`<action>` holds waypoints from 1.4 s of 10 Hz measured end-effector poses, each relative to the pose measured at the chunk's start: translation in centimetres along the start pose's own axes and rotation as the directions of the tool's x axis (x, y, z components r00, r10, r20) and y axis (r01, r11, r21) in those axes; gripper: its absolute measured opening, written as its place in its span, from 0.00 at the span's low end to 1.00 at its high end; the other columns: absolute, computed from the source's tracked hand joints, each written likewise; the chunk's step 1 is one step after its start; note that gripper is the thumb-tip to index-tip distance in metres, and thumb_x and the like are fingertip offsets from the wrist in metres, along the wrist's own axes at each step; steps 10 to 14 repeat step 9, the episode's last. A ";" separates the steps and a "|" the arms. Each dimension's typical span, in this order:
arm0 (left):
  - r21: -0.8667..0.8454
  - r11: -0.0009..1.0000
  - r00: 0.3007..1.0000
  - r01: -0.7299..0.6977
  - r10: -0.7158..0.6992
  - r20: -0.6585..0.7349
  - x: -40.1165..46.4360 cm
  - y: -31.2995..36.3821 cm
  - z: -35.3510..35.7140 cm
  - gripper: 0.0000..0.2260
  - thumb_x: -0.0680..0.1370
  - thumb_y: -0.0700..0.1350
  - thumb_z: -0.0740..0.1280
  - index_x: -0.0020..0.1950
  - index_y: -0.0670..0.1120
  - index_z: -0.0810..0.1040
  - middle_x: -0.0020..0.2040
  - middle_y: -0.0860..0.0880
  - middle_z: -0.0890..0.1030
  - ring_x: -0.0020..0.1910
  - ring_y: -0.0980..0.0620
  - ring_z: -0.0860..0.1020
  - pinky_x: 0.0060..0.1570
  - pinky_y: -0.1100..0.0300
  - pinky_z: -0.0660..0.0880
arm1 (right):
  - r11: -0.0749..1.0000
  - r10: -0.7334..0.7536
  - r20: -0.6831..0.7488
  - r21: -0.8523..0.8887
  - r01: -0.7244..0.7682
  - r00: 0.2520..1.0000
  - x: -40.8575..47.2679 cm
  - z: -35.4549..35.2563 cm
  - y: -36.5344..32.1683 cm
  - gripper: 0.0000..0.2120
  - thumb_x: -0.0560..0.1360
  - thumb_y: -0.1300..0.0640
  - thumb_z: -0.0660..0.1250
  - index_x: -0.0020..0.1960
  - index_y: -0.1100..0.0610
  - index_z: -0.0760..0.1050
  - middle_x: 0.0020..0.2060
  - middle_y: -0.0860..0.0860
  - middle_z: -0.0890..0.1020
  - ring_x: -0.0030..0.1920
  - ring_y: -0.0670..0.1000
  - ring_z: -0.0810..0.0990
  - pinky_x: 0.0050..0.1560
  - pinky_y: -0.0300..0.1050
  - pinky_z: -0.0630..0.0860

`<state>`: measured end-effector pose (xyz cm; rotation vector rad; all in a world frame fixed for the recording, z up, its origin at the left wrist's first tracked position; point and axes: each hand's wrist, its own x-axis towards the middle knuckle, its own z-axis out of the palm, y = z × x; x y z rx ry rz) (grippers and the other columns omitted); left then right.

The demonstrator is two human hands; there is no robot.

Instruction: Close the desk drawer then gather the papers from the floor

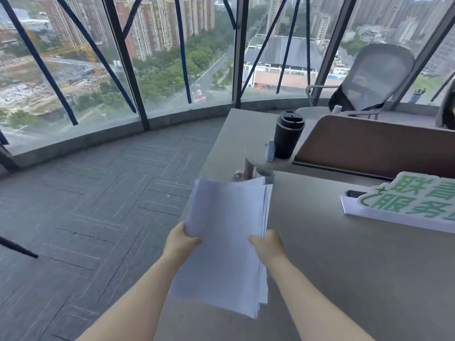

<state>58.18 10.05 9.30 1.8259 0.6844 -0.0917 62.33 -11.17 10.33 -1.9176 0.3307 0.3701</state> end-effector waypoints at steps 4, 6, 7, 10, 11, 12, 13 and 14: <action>0.290 0.953 0.996 0.085 -0.071 -0.058 12.9 -3.6 -0.1 0.09 0.70 0.40 0.64 0.49 0.39 0.74 0.40 0.46 0.78 0.40 0.43 0.76 0.34 0.54 0.70 | 0.979 0.118 -0.010 -0.167 -0.118 0.993 10.3 7.3 1.8 0.07 0.70 0.63 0.67 0.47 0.64 0.76 0.44 0.60 0.83 0.39 0.55 0.77 0.41 0.45 0.74; 0.389 0.905 0.978 0.173 -0.113 -0.173 13.5 -4.1 1.1 0.18 0.69 0.41 0.66 0.58 0.45 0.72 0.56 0.43 0.76 0.56 0.39 0.75 0.53 0.48 0.74 | 0.894 0.106 -0.124 -0.422 -0.149 0.987 10.4 7.6 2.4 0.17 0.66 0.52 0.68 0.52 0.54 0.67 0.46 0.51 0.80 0.44 0.58 0.82 0.36 0.46 0.74; 0.461 0.859 0.964 0.224 -0.126 -0.233 13.0 -3.5 0.8 0.25 0.68 0.45 0.69 0.64 0.45 0.69 0.62 0.41 0.74 0.61 0.38 0.72 0.58 0.47 0.70 | 0.852 0.083 -0.176 -0.497 -0.161 0.981 9.8 7.3 2.8 0.26 0.68 0.46 0.68 0.60 0.52 0.62 0.50 0.54 0.78 0.46 0.60 0.80 0.38 0.47 0.72; 0.396 0.917 0.972 0.055 0.040 -0.230 8.1 -2.7 1.1 0.19 0.74 0.46 0.67 0.64 0.45 0.71 0.58 0.43 0.74 0.58 0.43 0.71 0.53 0.49 0.71 | 0.983 0.075 -0.141 -0.156 -0.097 0.987 5.1 3.3 2.4 0.07 0.75 0.51 0.62 0.50 0.52 0.76 0.46 0.48 0.81 0.45 0.52 0.77 0.44 0.46 0.73; 0.396 0.917 0.972 0.055 0.040 -0.230 8.1 -2.7 1.1 0.19 0.74 0.46 0.67 0.64 0.45 0.71 0.58 0.43 0.74 0.58 0.43 0.71 0.53 0.49 0.71 | 0.983 0.075 -0.141 -0.156 -0.097 0.987 5.1 3.3 2.4 0.07 0.75 0.51 0.62 0.50 0.52 0.76 0.46 0.48 0.81 0.45 0.52 0.77 0.44 0.46 0.73; 0.396 0.917 0.972 0.055 0.040 -0.230 8.1 -2.7 1.1 0.19 0.74 0.46 0.67 0.64 0.45 0.71 0.58 0.43 0.74 0.58 0.43 0.71 0.53 0.49 0.71 | 0.983 0.075 -0.141 -0.156 -0.097 0.987 5.1 3.3 2.4 0.07 0.75 0.51 0.62 0.50 0.52 0.76 0.46 0.48 0.81 0.45 0.52 0.77 0.44 0.46 0.73; 0.396 0.917 0.972 0.055 0.040 -0.230 8.1 -2.7 1.1 0.19 0.74 0.46 0.67 0.64 0.45 0.71 0.58 0.43 0.74 0.58 0.43 0.71 0.53 0.49 0.71 | 0.983 0.075 -0.141 -0.156 -0.097 0.987 5.1 3.3 2.4 0.07 0.75 0.51 0.62 0.50 0.52 0.76 0.46 0.48 0.81 0.45 0.52 0.77 0.44 0.46 0.73; 0.396 0.917 0.972 0.055 0.040 -0.230 8.1 -2.7 1.1 0.19 0.74 0.46 0.67 0.64 0.45 0.71 0.58 0.43 0.74 0.58 0.43 0.71 0.53 0.49 0.71 | 0.983 0.075 -0.141 -0.156 -0.097 0.987 5.1 3.3 2.4 0.07 0.75 0.51 0.62 0.50 0.52 0.76 0.46 0.48 0.81 0.45 0.52 0.77 0.44 0.46 0.73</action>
